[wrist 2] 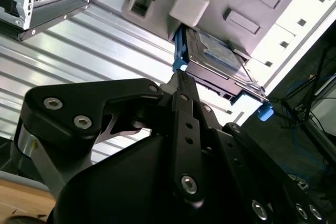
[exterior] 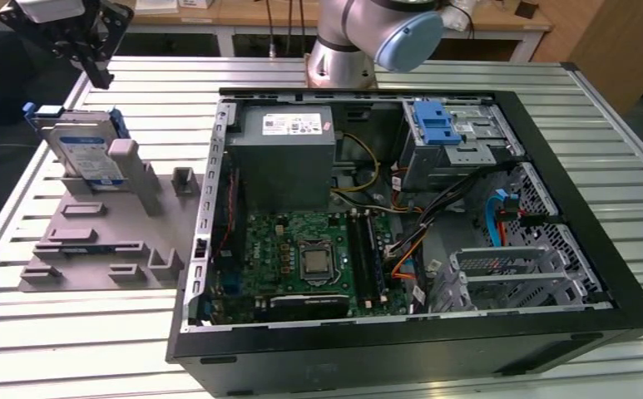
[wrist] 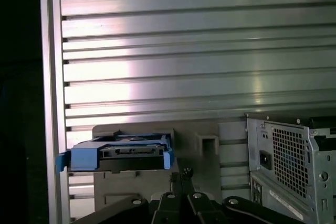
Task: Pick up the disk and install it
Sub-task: 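Reach for the disk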
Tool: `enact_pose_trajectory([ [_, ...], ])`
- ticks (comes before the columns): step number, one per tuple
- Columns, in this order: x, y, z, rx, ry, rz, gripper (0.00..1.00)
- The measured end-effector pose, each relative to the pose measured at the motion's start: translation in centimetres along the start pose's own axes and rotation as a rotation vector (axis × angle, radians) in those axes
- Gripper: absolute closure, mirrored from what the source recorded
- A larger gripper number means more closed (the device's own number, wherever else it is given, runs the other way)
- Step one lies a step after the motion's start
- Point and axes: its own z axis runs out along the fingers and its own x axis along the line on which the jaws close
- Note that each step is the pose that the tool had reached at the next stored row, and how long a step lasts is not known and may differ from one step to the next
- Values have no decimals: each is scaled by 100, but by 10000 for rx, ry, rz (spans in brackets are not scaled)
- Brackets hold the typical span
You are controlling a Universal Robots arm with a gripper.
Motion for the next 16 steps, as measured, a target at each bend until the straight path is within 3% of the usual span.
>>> enact_pose_trajectory([
  [5,143,-7,12,0,4,1,89],
  [10,360,-24,33,1,6,0,89],
  [16,568,-43,82,1,14,1,89],
])
